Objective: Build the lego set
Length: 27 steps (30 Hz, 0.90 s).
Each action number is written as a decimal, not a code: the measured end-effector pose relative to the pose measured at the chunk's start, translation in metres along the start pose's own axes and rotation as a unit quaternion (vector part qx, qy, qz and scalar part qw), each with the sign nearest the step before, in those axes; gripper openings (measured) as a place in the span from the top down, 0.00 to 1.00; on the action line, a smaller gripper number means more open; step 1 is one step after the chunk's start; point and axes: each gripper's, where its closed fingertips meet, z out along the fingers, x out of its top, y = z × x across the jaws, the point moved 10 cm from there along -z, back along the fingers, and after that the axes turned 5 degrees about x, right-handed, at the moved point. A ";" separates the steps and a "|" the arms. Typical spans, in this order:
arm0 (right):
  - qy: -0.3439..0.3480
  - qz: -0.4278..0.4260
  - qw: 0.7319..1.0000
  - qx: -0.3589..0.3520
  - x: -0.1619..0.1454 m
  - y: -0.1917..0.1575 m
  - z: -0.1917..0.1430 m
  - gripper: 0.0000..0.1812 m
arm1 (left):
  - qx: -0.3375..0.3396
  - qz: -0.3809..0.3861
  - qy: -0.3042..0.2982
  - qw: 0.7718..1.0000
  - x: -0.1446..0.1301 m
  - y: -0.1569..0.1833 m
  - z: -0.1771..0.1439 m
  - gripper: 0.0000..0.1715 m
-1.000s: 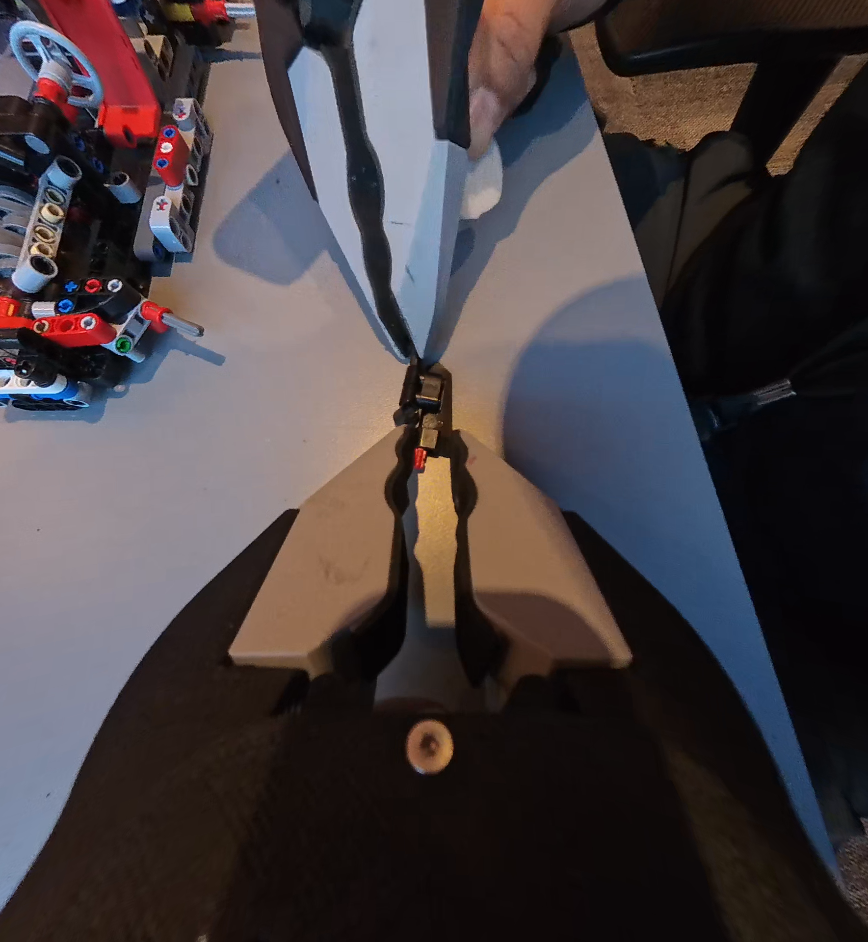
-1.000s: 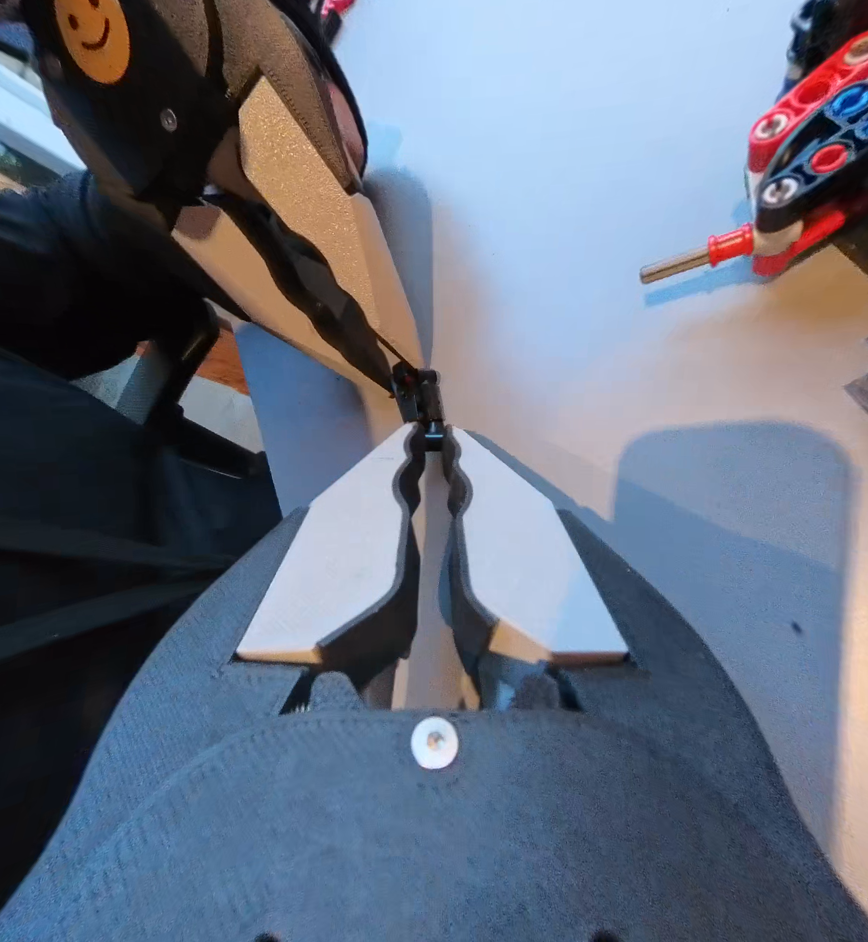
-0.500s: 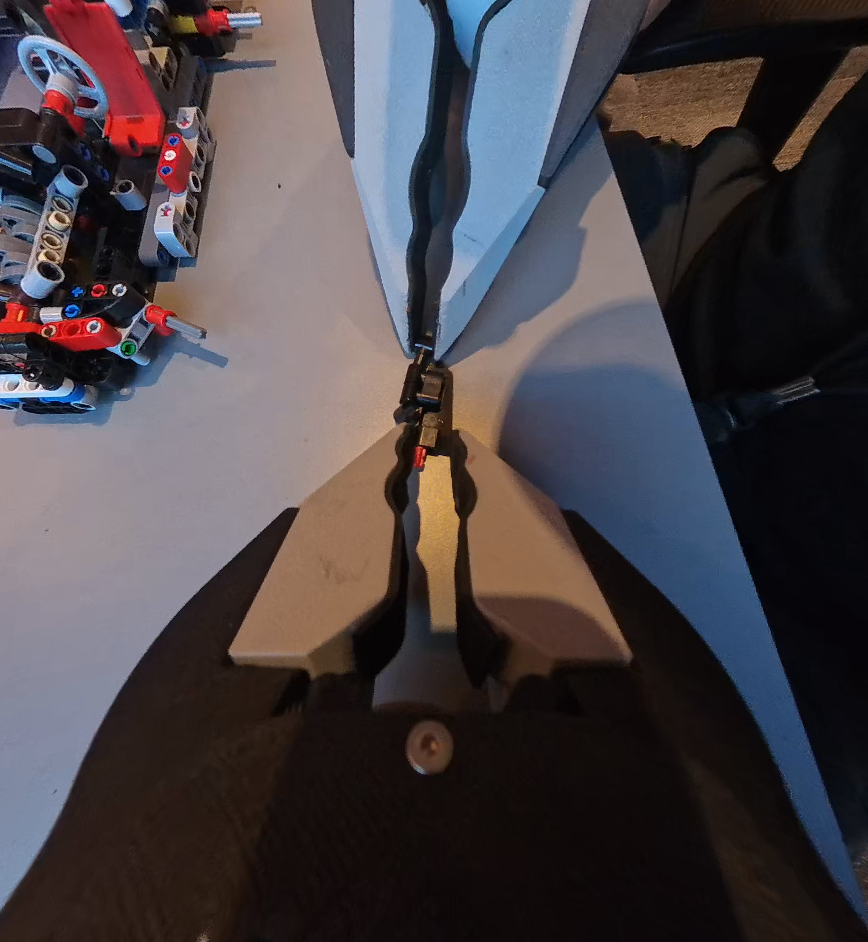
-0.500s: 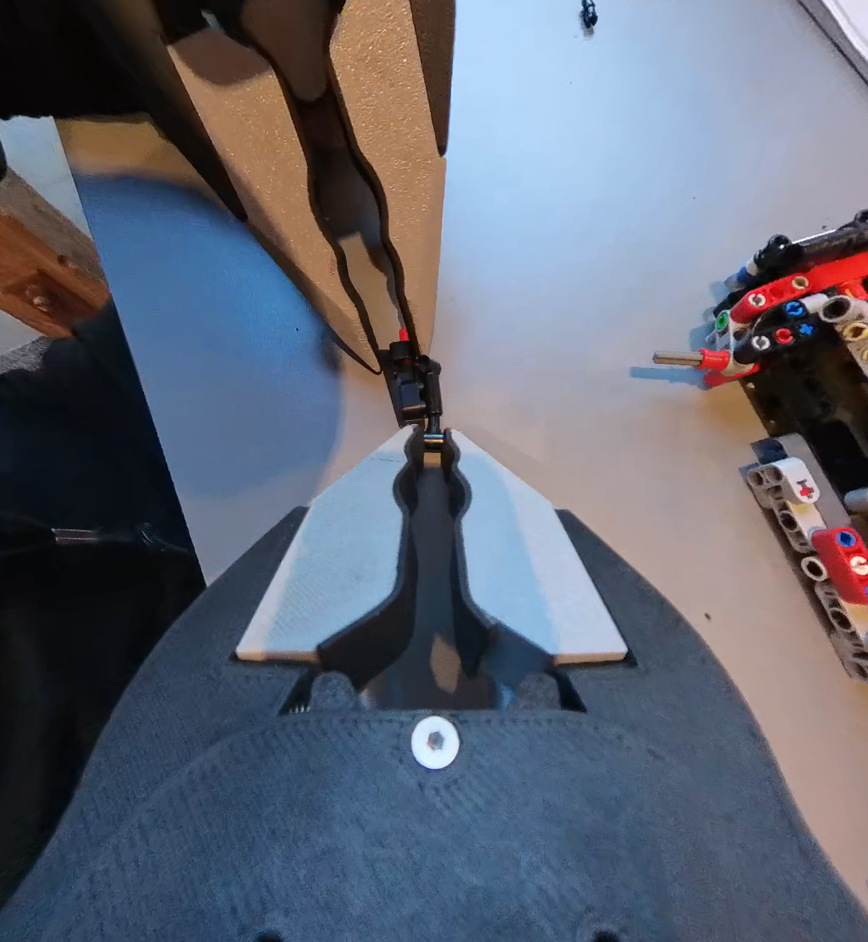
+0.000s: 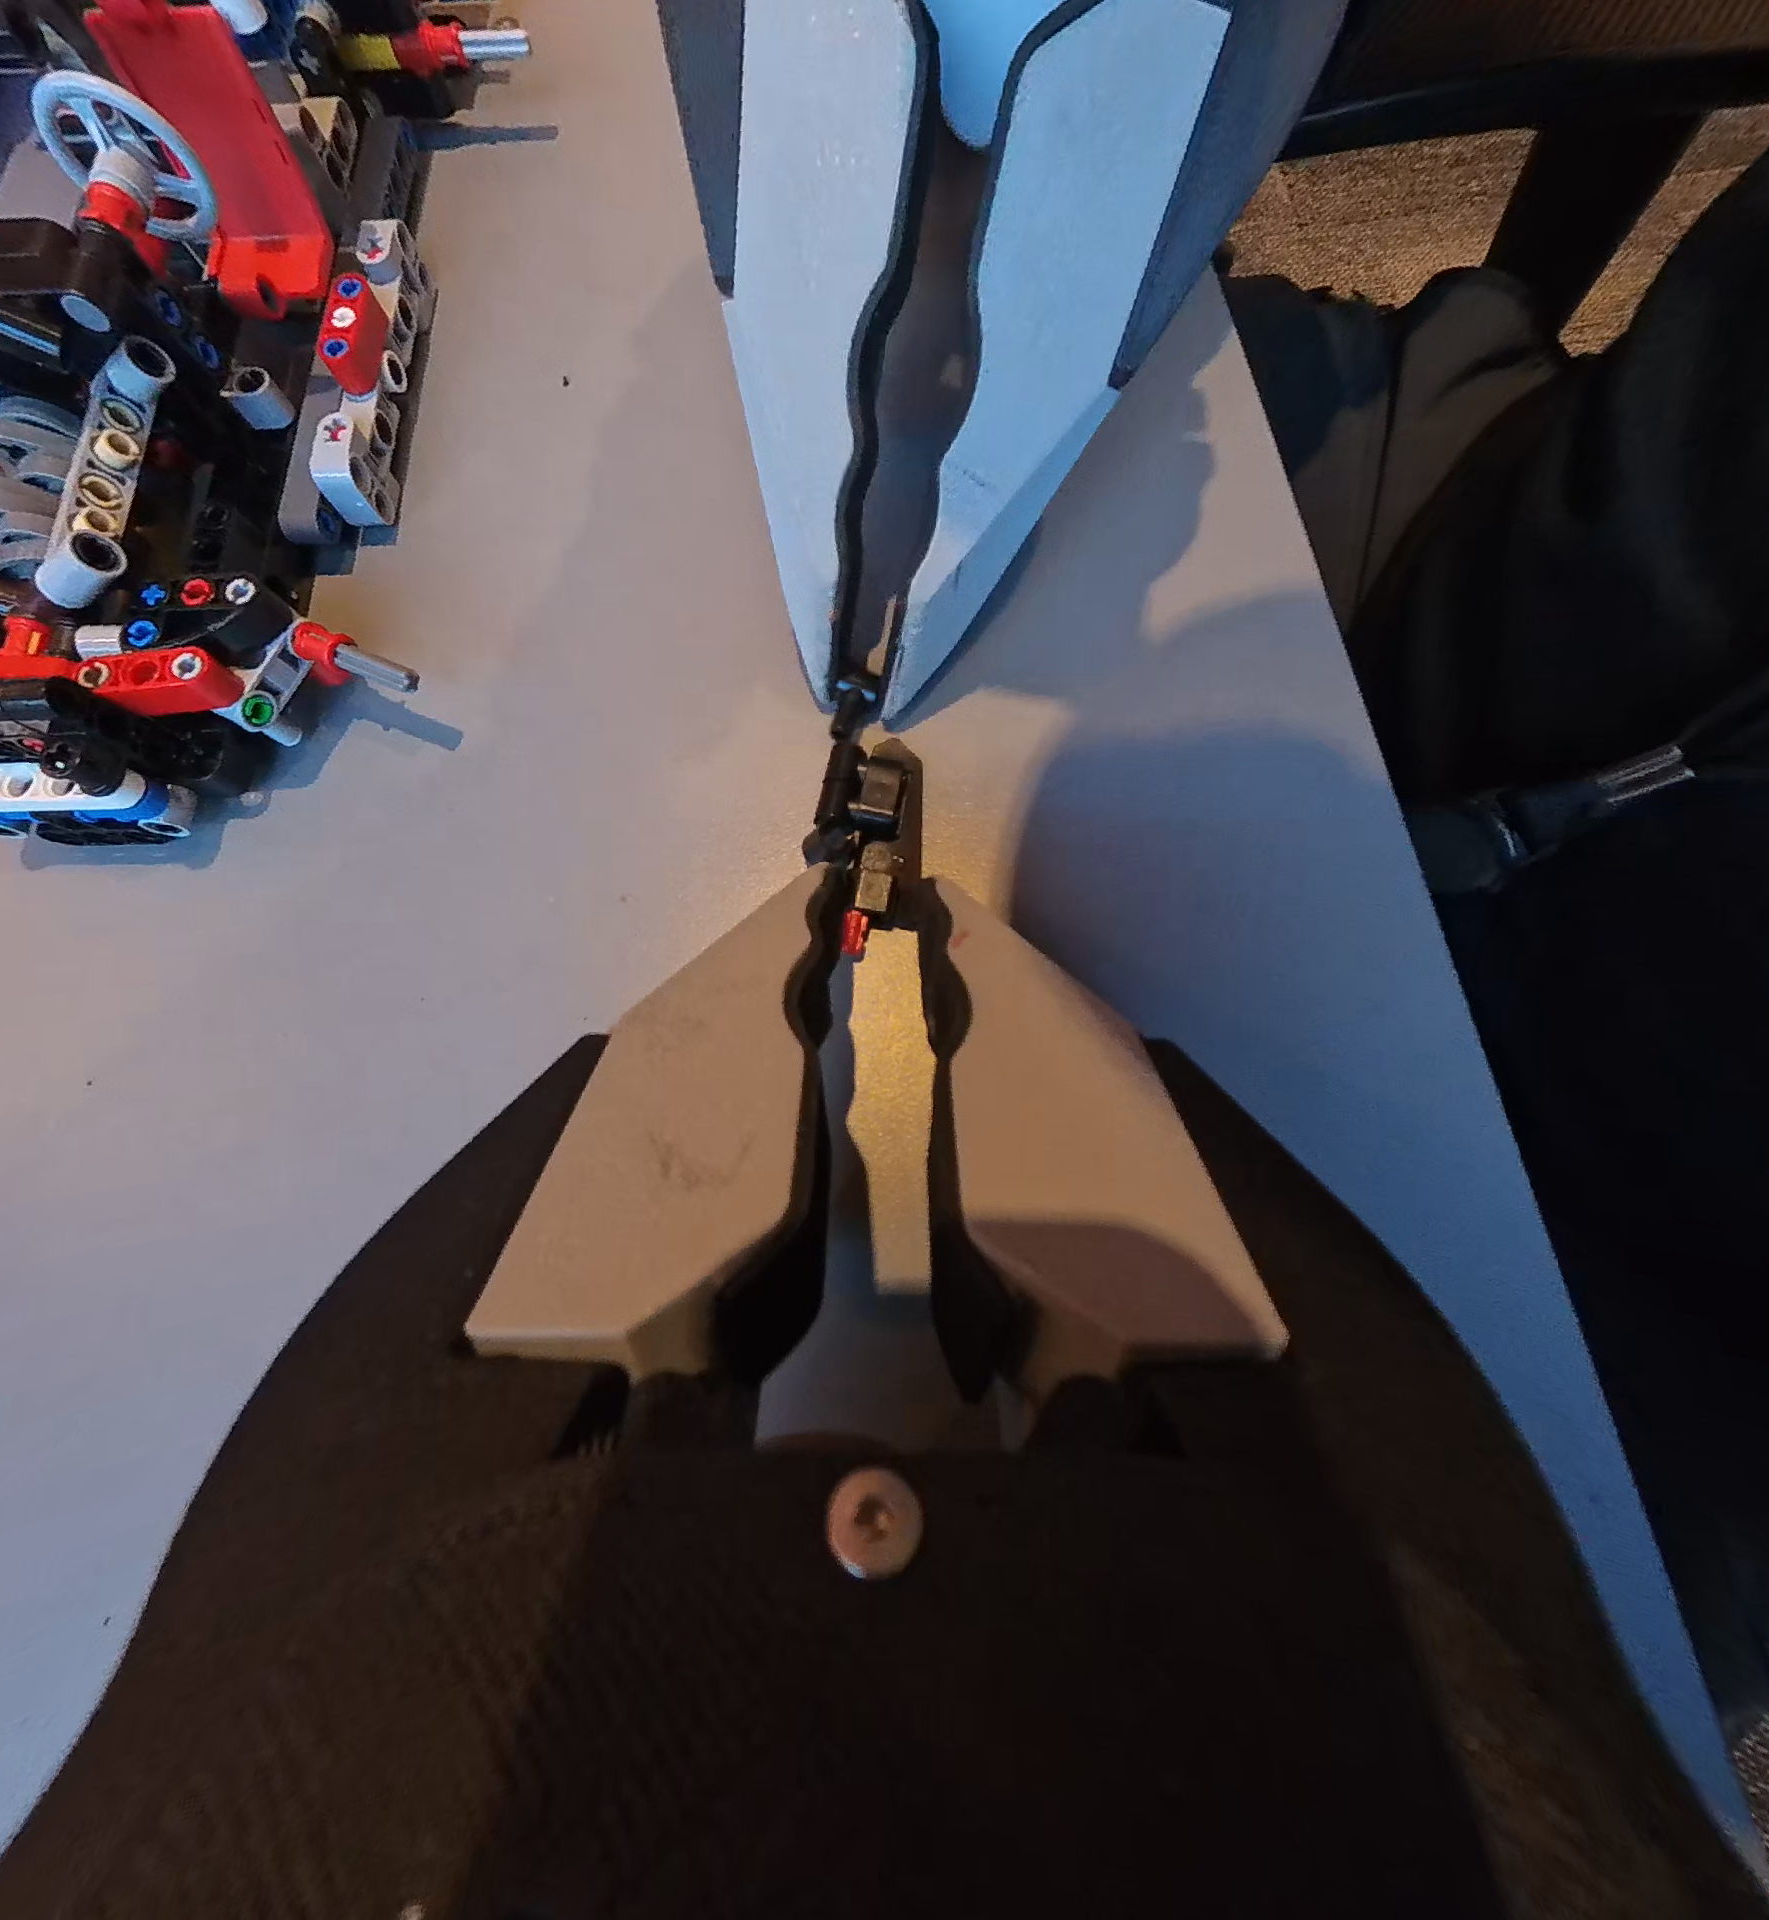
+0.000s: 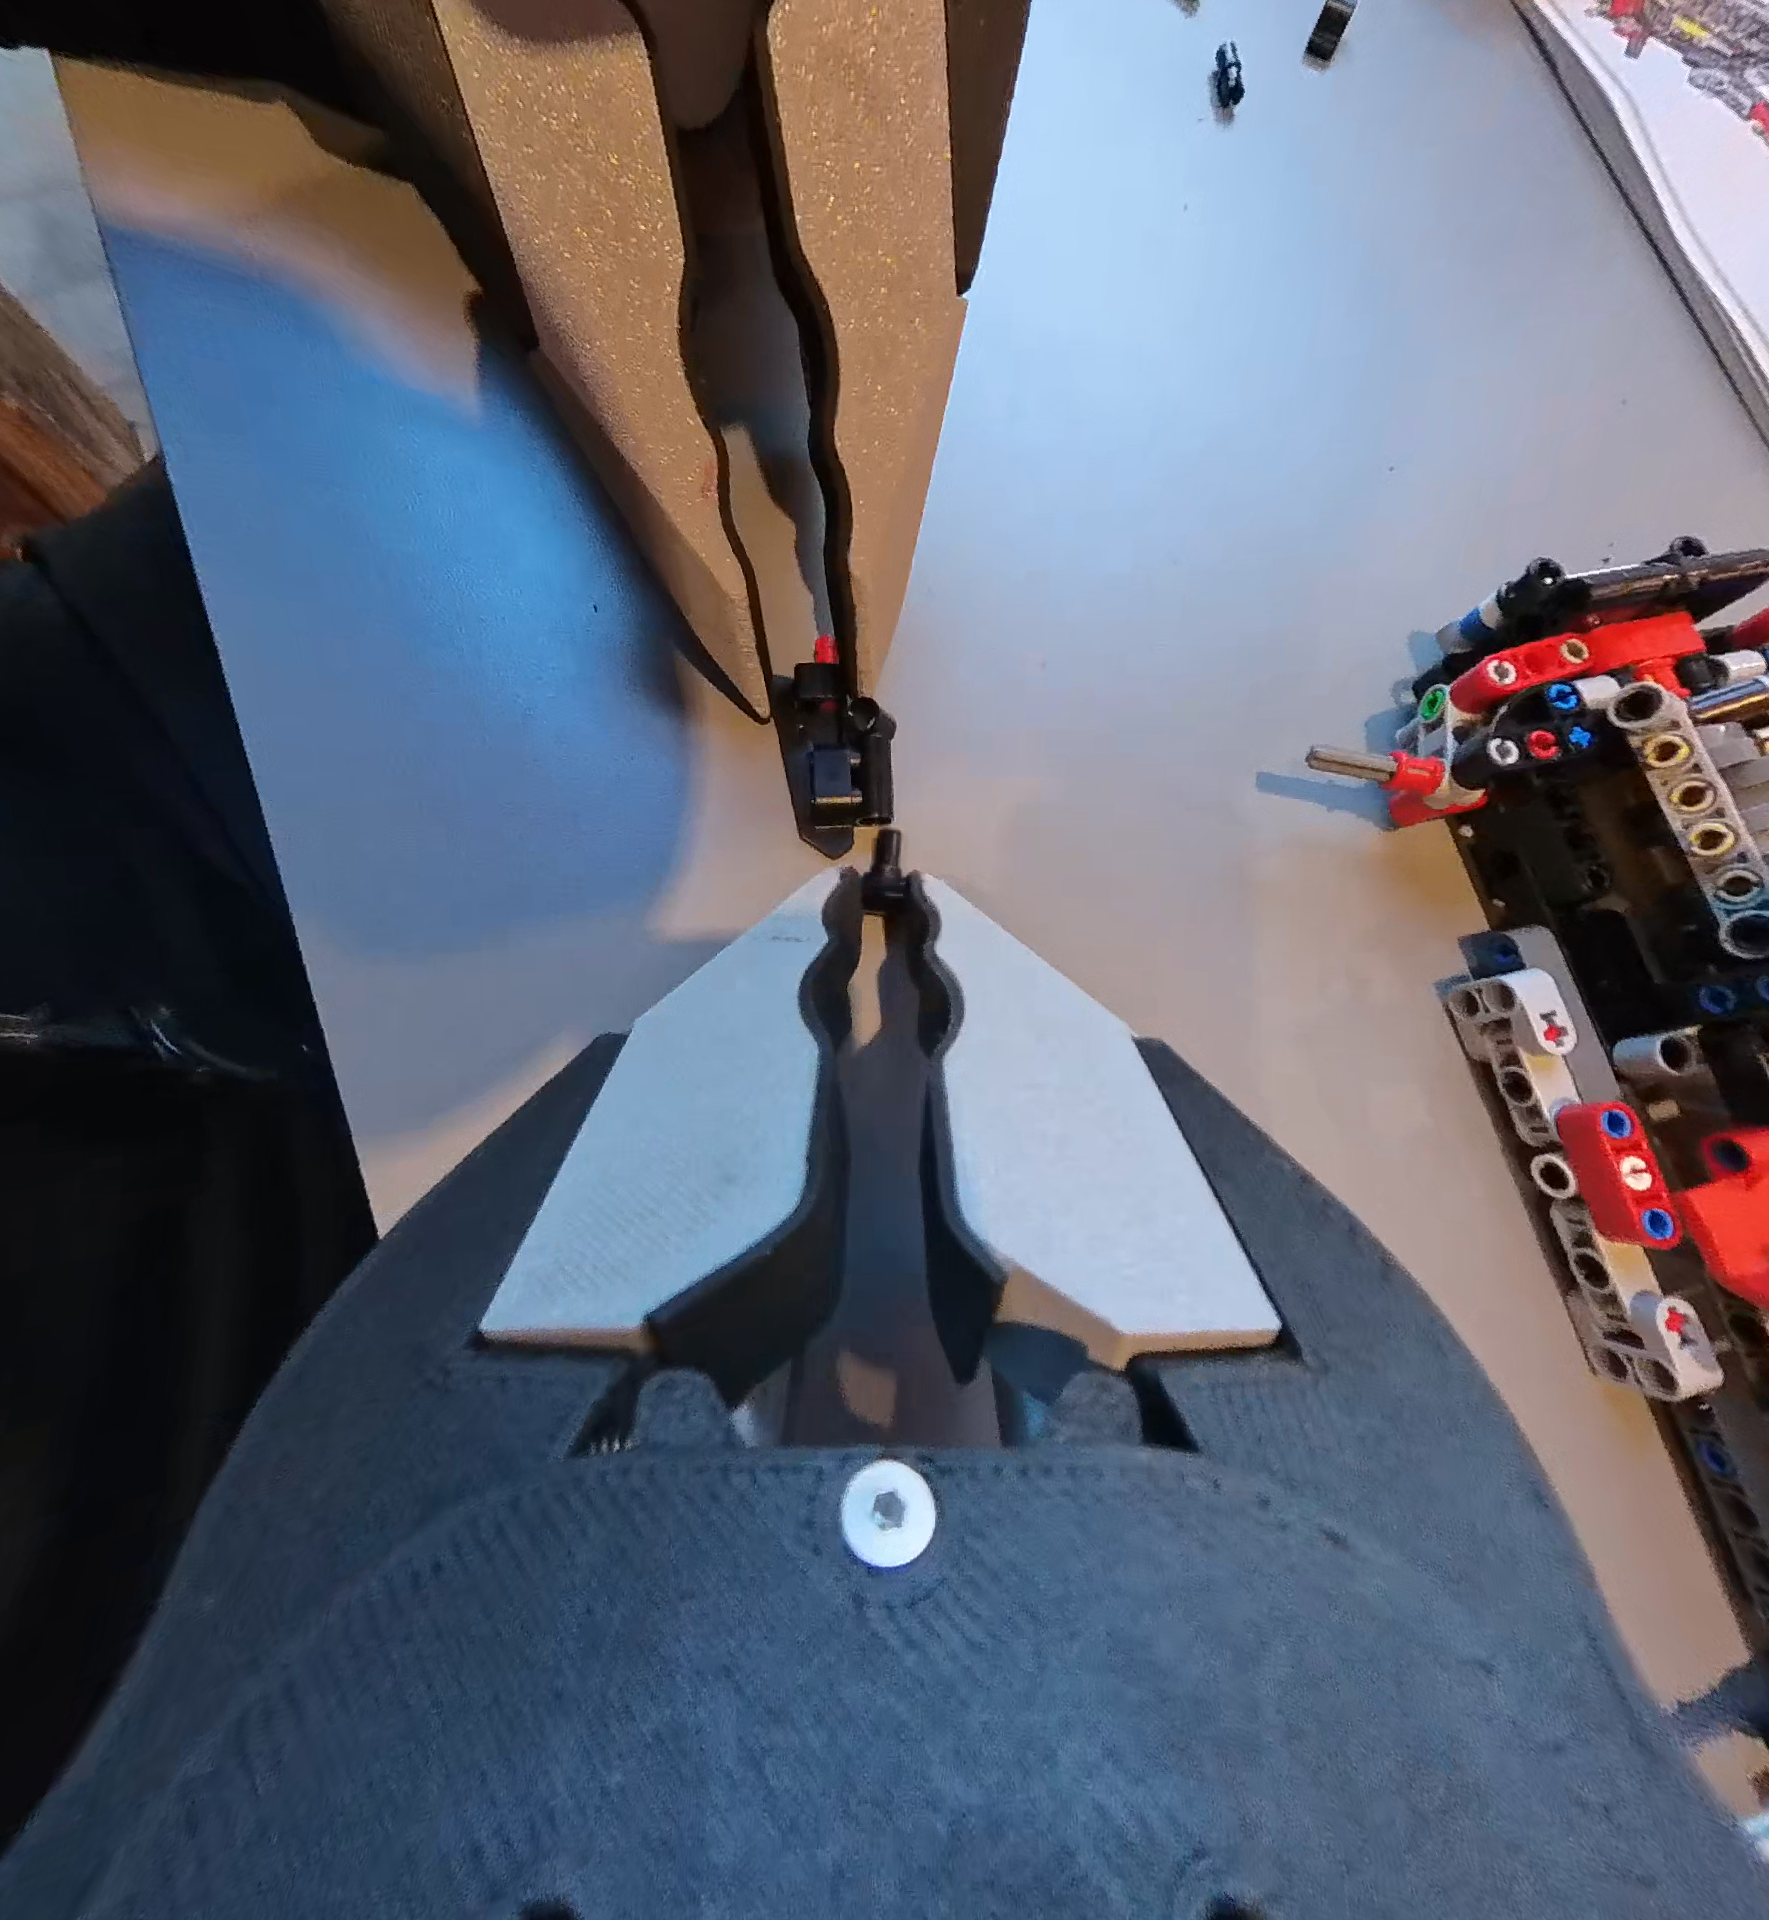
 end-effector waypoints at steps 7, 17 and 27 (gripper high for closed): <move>0.007 0.043 0.998 0.054 0.000 0.006 0.000 0.98 | -0.003 -0.002 0.000 1.000 0.000 0.000 0.000 0.94; 0.011 0.109 0.988 0.107 -0.001 0.018 -0.002 0.98 | -0.053 -0.054 -0.002 0.997 -0.001 -0.009 0.000 0.94; 0.061 0.093 0.991 -0.070 -0.058 -0.053 -0.081 0.97 | -0.106 0.094 0.012 0.990 0.055 0.023 0.057 0.94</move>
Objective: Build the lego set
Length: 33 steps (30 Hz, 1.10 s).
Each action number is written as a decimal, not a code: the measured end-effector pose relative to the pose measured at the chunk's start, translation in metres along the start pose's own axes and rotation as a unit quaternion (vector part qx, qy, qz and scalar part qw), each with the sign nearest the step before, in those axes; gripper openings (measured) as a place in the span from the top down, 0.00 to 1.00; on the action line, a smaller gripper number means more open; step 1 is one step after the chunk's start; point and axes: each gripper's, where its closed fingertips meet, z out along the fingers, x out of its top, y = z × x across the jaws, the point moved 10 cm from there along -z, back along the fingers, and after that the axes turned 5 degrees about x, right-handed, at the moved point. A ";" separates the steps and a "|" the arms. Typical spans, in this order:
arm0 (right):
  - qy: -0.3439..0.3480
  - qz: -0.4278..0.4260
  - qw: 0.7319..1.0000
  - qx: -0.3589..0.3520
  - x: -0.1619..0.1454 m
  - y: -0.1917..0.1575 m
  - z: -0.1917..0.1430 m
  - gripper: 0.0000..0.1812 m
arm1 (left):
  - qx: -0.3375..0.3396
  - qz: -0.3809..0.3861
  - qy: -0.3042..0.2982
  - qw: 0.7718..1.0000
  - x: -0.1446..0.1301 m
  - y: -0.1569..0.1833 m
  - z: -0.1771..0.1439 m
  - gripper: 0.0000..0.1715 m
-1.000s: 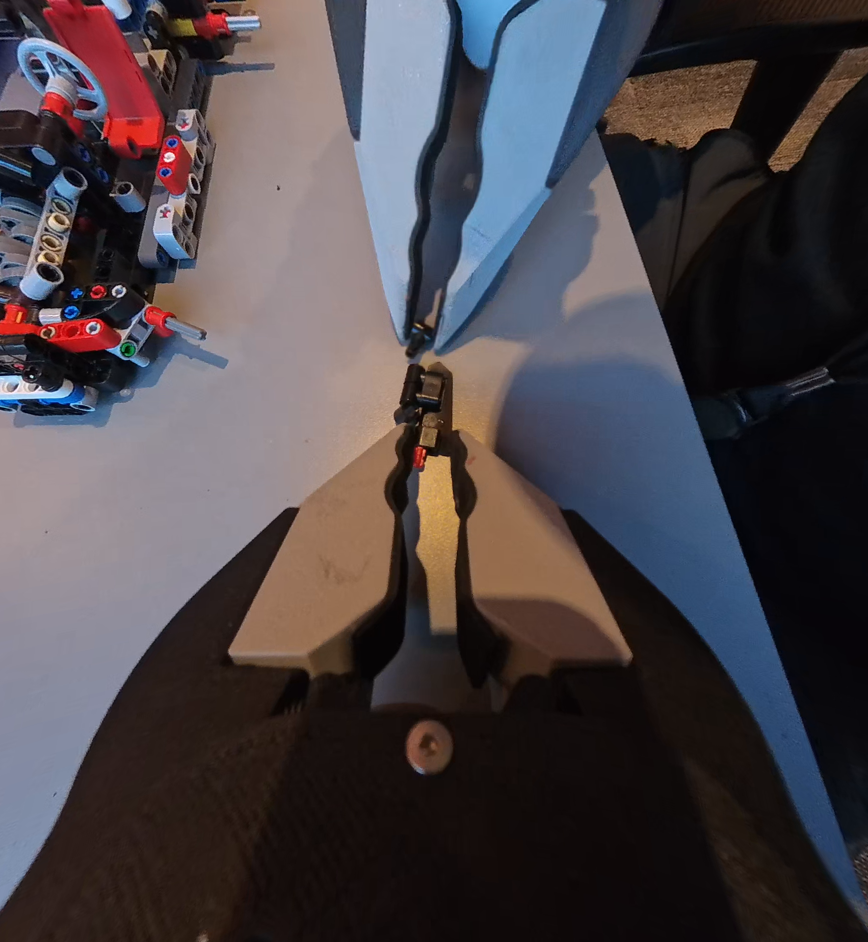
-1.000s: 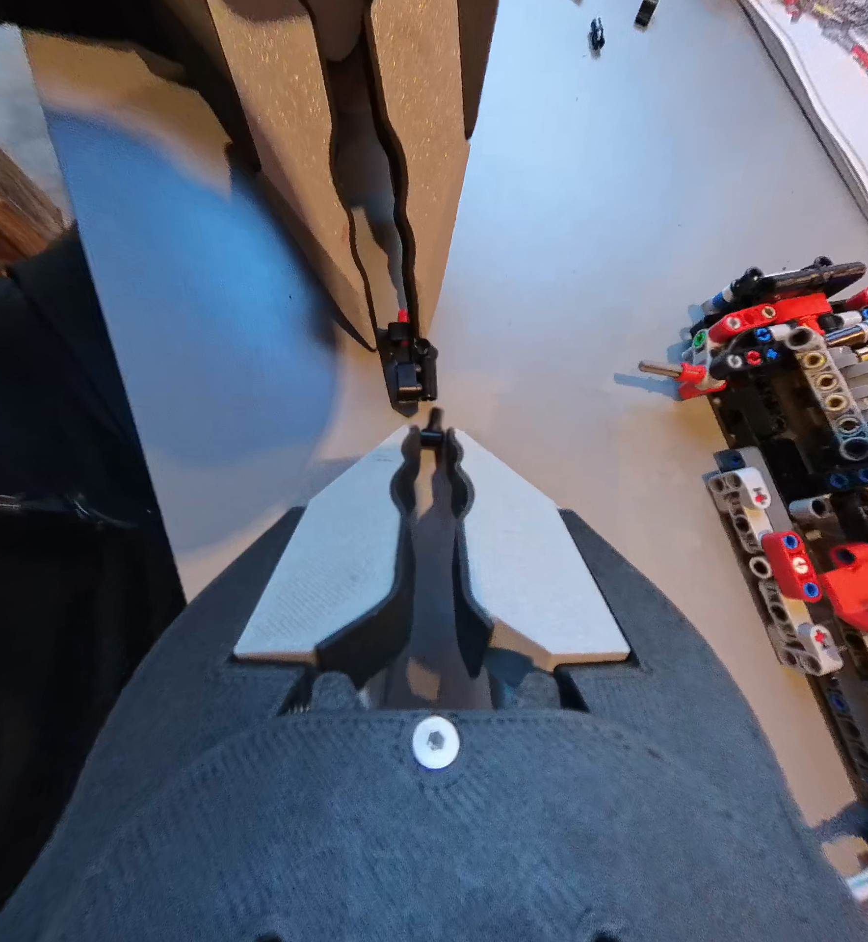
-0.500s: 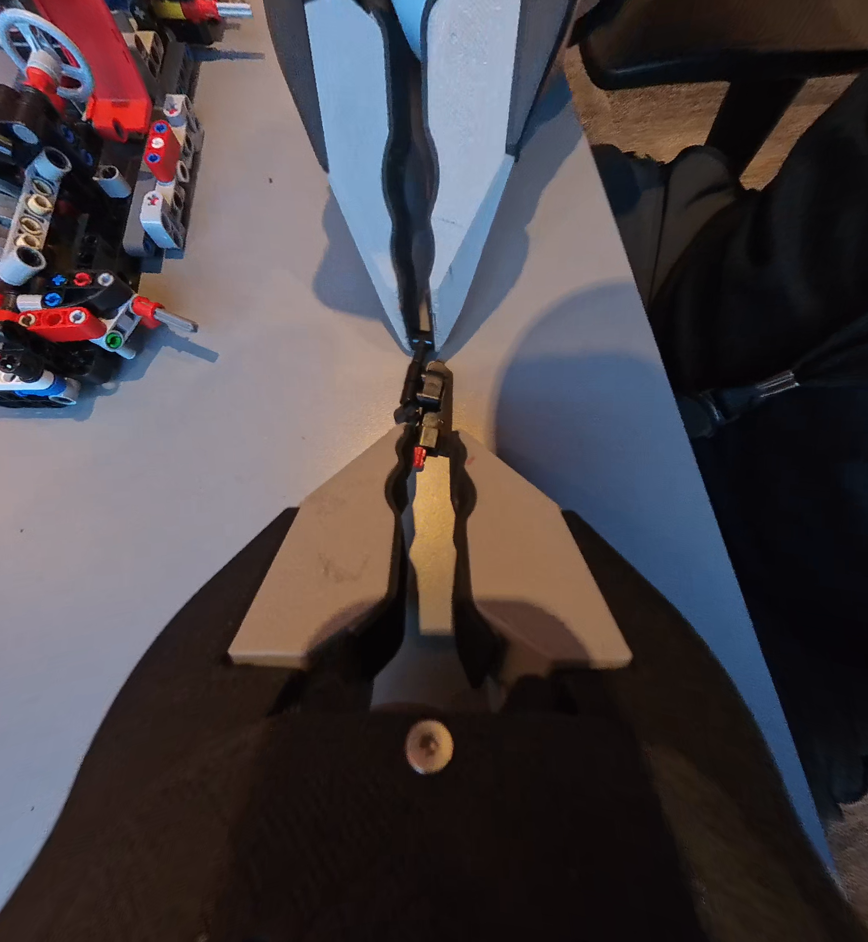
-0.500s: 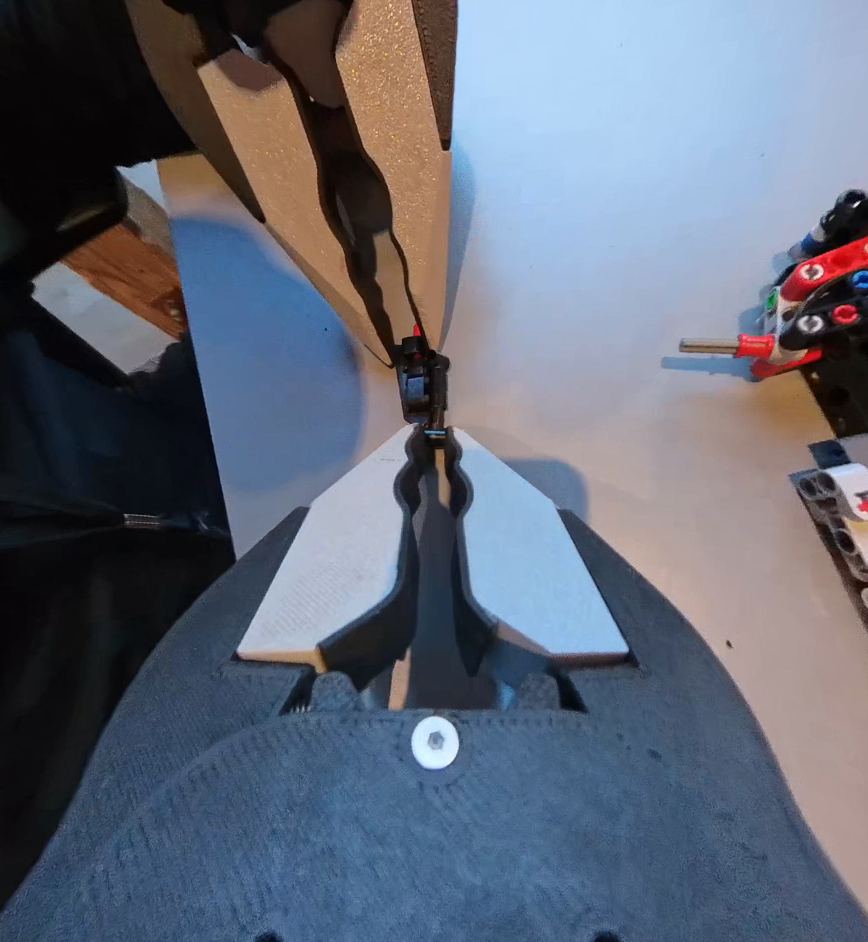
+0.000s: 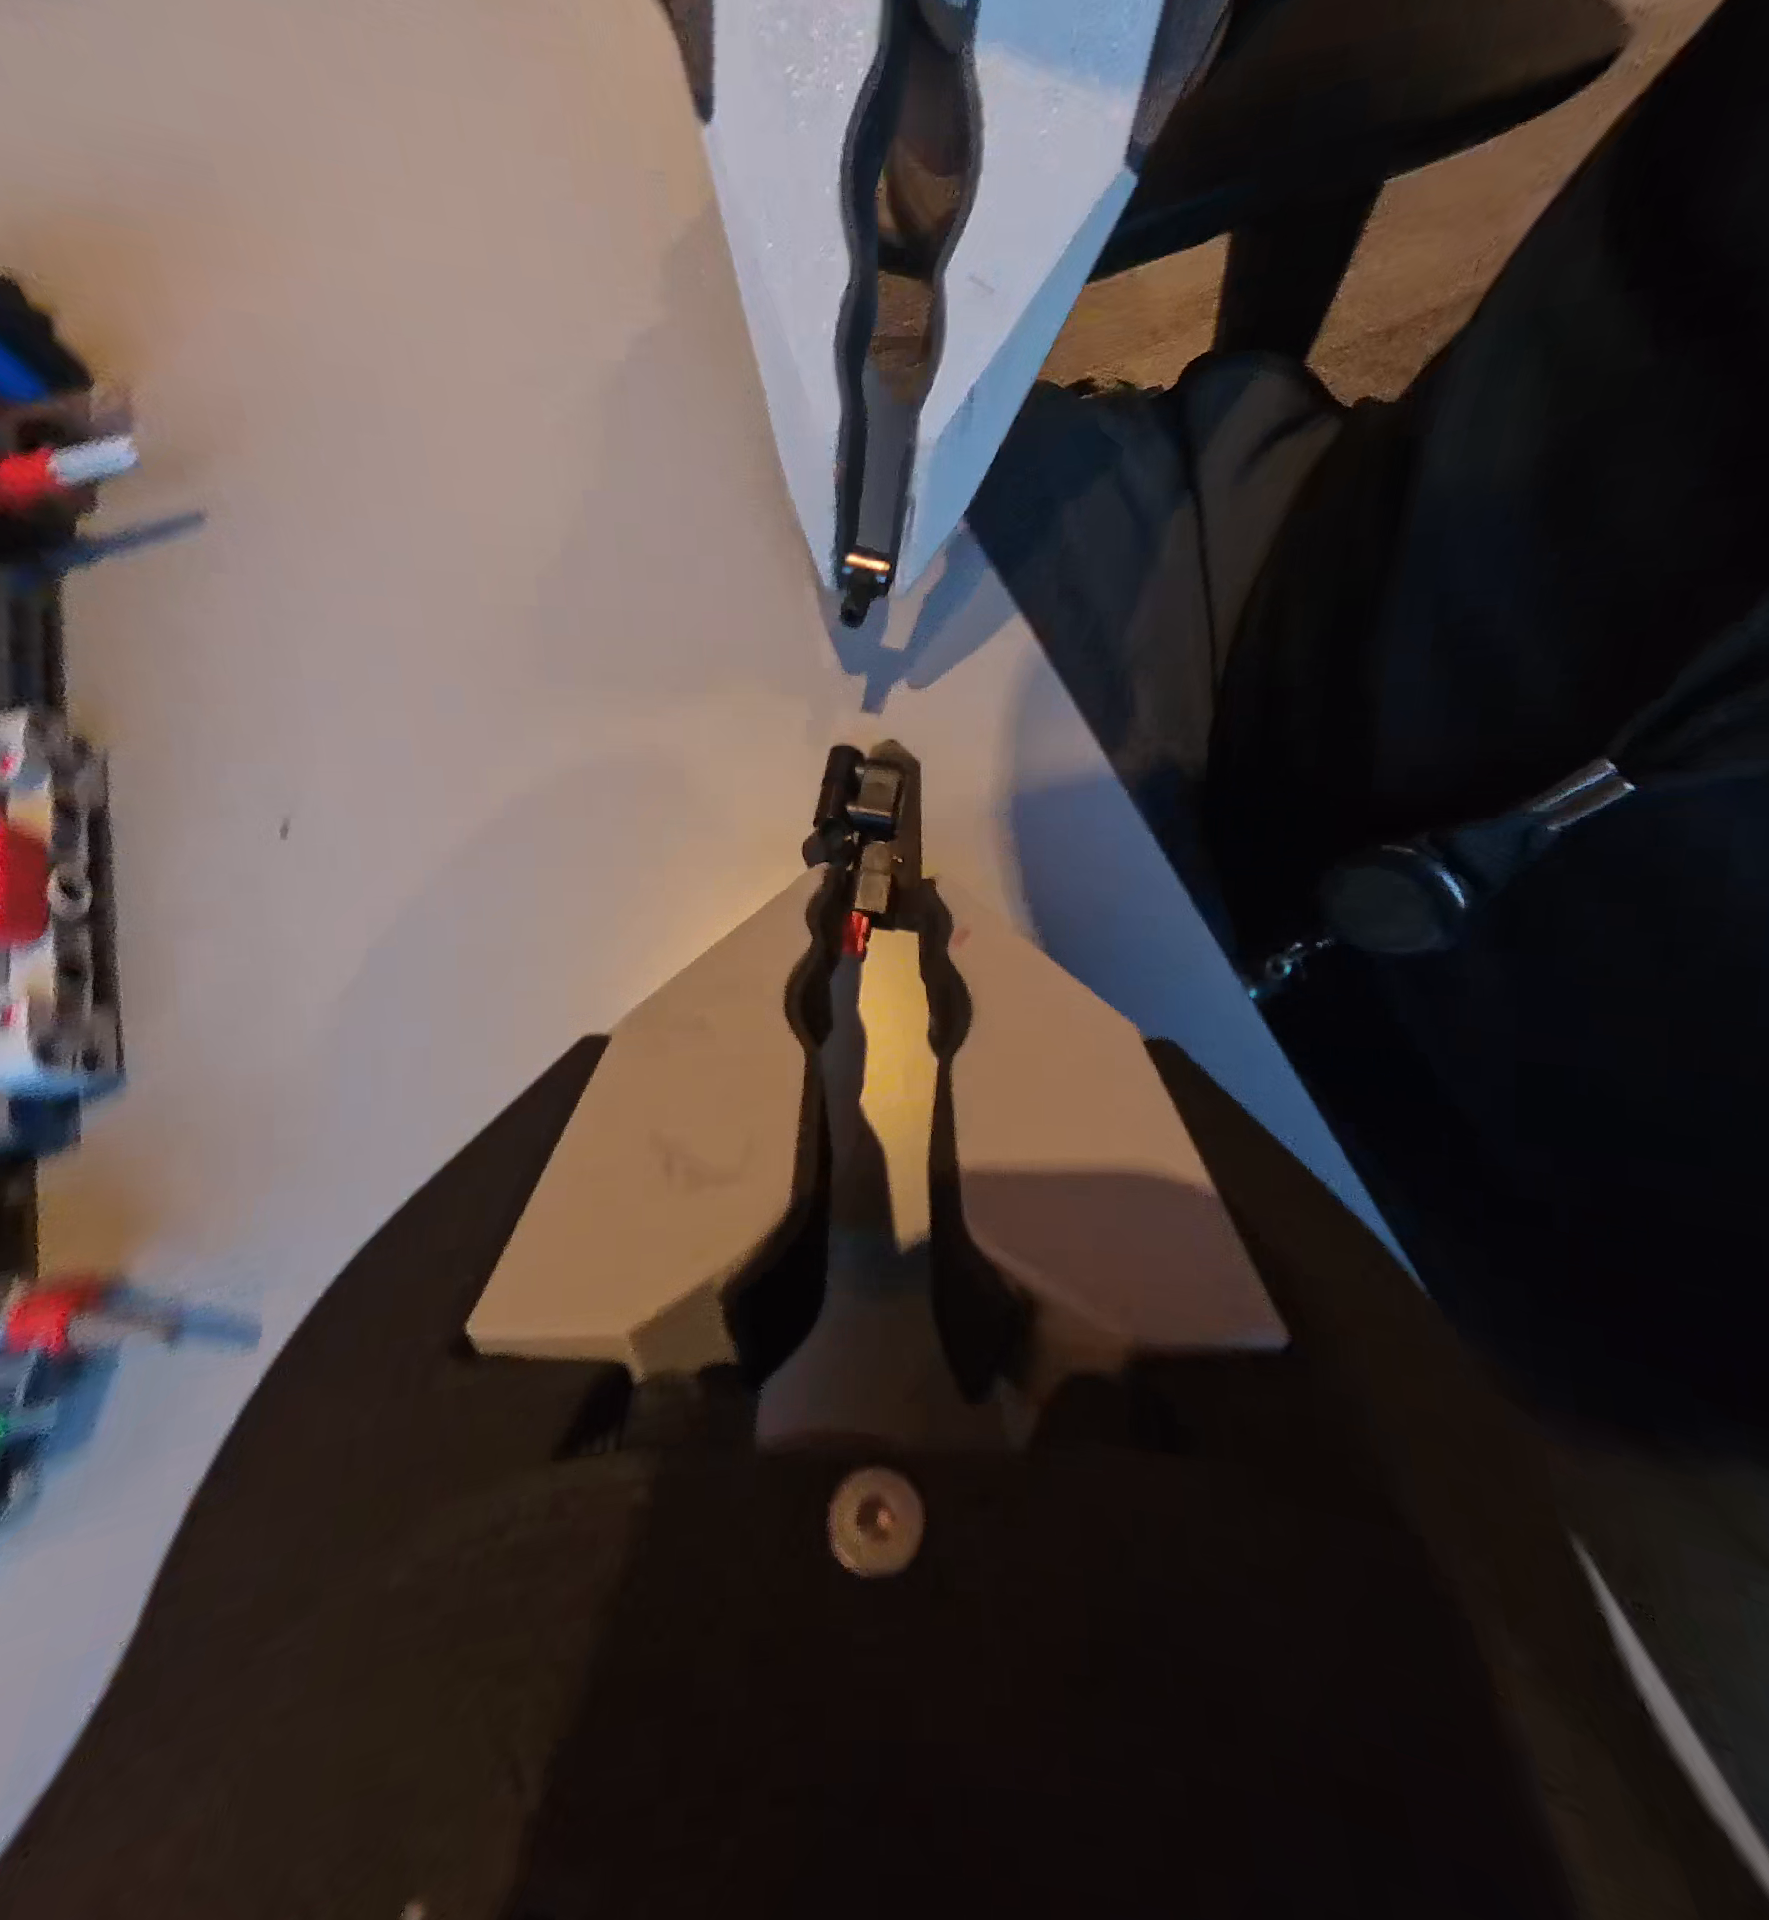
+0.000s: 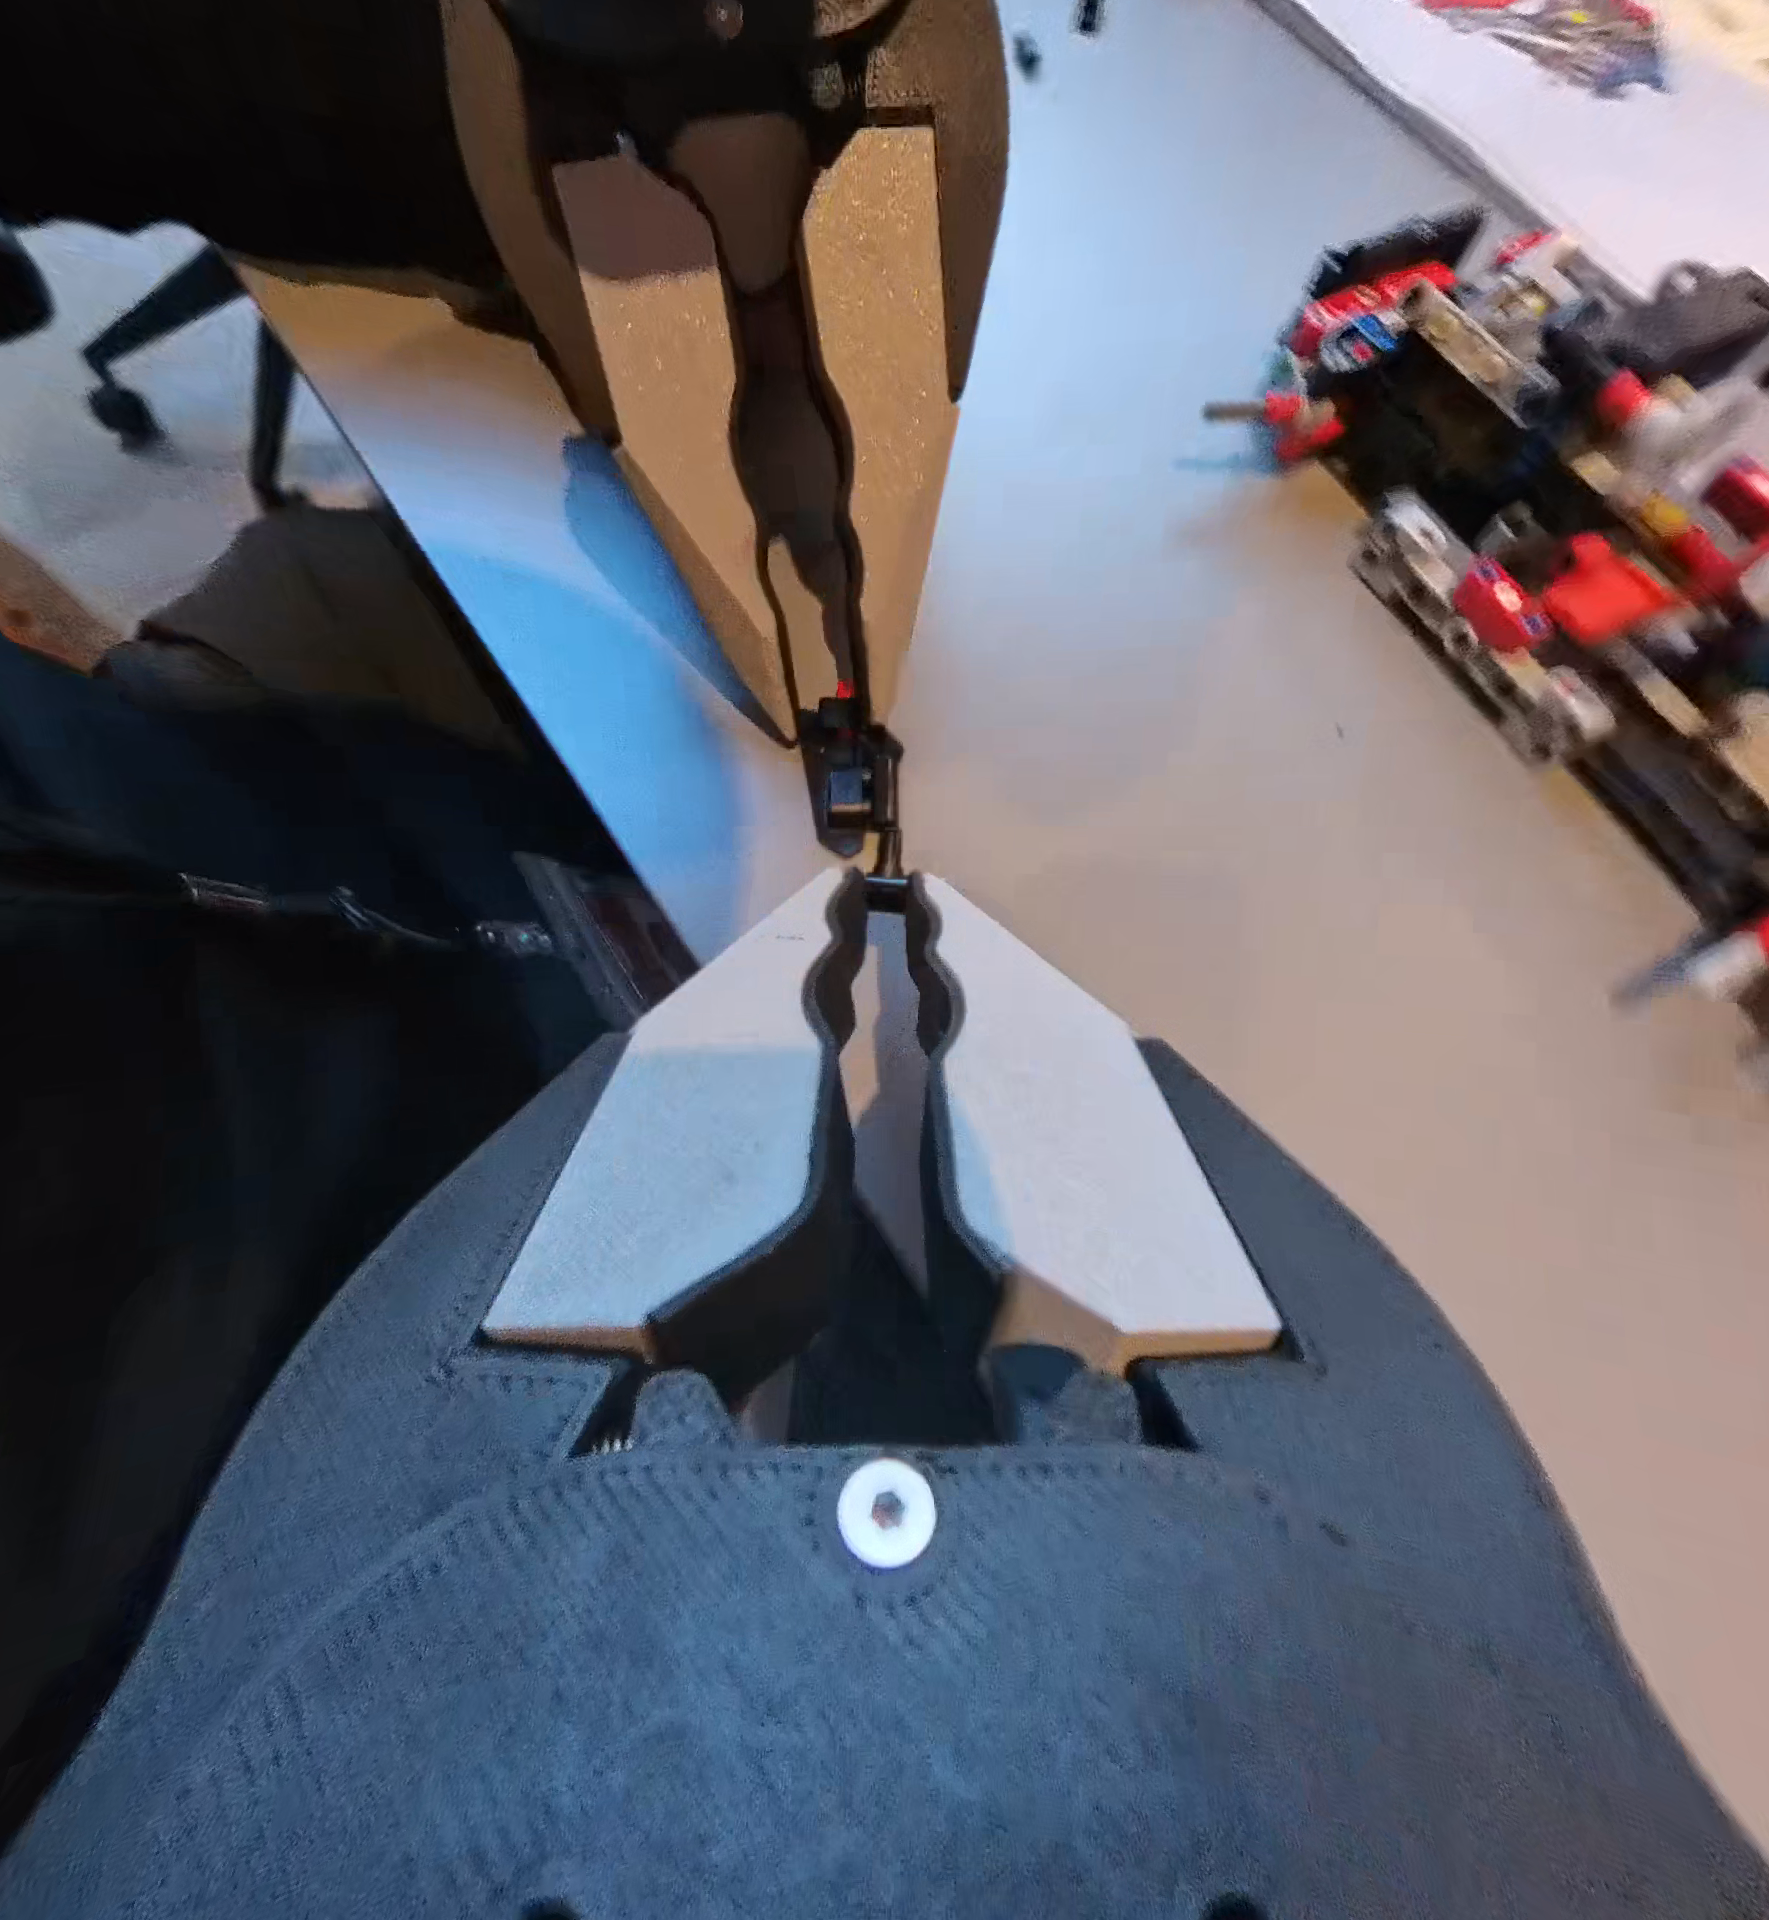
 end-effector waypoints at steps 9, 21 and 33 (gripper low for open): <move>0.021 0.069 0.996 -0.057 -0.050 -0.028 -0.030 0.97 | -0.064 0.101 0.014 0.993 0.036 -0.003 0.041 0.94; 0.048 0.083 0.990 -0.102 -0.054 -0.031 -0.050 0.98 | -0.111 0.116 0.016 0.987 0.050 -0.006 0.056 0.94; -0.007 0.072 0.994 -0.087 -0.052 -0.022 -0.033 0.97 | -0.118 0.090 0.010 0.989 0.051 -0.011 0.058 0.94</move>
